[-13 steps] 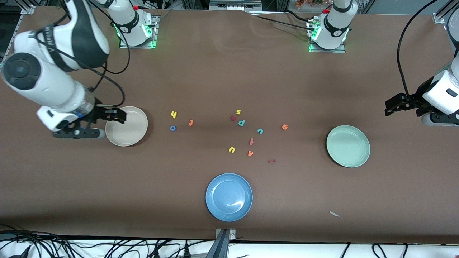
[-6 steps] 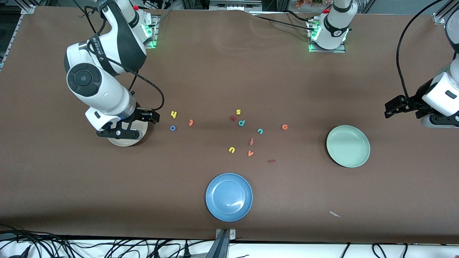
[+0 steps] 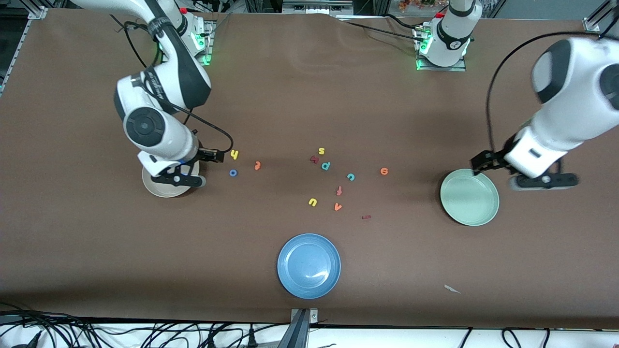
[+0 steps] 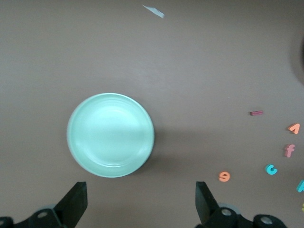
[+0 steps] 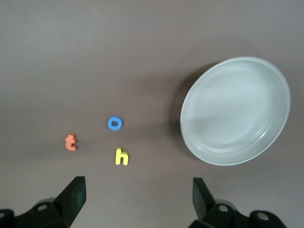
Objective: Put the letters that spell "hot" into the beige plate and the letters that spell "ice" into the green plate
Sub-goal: 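Move the right gripper toward the letters while the left gripper follows, then grasp the yellow h with the right gripper while the left grasps orange e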
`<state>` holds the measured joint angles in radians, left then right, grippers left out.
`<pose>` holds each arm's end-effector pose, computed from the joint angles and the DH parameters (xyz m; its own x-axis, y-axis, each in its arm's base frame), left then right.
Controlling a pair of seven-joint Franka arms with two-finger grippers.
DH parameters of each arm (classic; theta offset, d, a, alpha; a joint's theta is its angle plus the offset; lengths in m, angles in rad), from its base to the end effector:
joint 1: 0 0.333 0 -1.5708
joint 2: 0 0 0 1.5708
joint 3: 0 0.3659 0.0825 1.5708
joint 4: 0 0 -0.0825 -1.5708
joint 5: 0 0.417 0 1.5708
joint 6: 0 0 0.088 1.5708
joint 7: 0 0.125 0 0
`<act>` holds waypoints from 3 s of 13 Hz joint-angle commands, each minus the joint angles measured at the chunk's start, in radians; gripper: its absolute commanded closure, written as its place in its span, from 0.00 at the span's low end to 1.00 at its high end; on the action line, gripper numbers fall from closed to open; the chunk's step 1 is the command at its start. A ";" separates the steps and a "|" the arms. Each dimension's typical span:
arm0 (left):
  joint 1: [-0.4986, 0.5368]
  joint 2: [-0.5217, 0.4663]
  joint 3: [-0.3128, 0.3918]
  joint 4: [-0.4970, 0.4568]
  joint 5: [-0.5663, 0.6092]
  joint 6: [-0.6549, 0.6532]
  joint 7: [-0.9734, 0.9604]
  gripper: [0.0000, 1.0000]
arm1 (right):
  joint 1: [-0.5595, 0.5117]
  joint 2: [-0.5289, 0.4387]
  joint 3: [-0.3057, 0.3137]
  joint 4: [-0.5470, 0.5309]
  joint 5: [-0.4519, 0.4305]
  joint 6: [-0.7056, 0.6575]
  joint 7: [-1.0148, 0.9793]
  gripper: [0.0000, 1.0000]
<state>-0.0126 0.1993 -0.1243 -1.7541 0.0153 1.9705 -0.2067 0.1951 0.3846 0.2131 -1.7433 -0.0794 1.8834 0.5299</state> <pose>0.6555 -0.0839 0.4736 0.9976 0.0667 0.0162 0.0665 -0.9977 0.0140 0.6190 0.2470 0.3530 0.9730 -0.1031 -0.2066 -0.0822 -0.9908 0.1075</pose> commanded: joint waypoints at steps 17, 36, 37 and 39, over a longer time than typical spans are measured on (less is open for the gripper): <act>-0.208 0.328 -0.106 -0.228 0.117 0.510 -0.361 0.00 | 0.029 0.083 0.037 -0.360 0.024 0.500 0.117 0.35; -0.219 0.365 -0.107 -0.235 0.178 0.449 -0.347 0.51 | 0.026 0.112 0.040 -0.381 0.007 0.592 0.030 0.57; -0.219 0.367 -0.107 -0.235 0.178 0.449 -0.347 0.51 | 0.026 0.112 0.040 -0.381 0.007 0.592 0.030 0.57; -0.219 0.371 -0.107 -0.235 0.178 0.449 -0.349 0.55 | 0.026 0.114 0.040 -0.381 0.007 0.592 0.030 0.58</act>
<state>-0.2335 0.5616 -0.2313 -2.0002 0.1583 2.4326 -0.5437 0.2267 0.4923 0.2481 -2.1147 -0.0717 2.4554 0.5784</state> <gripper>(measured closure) 0.533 0.577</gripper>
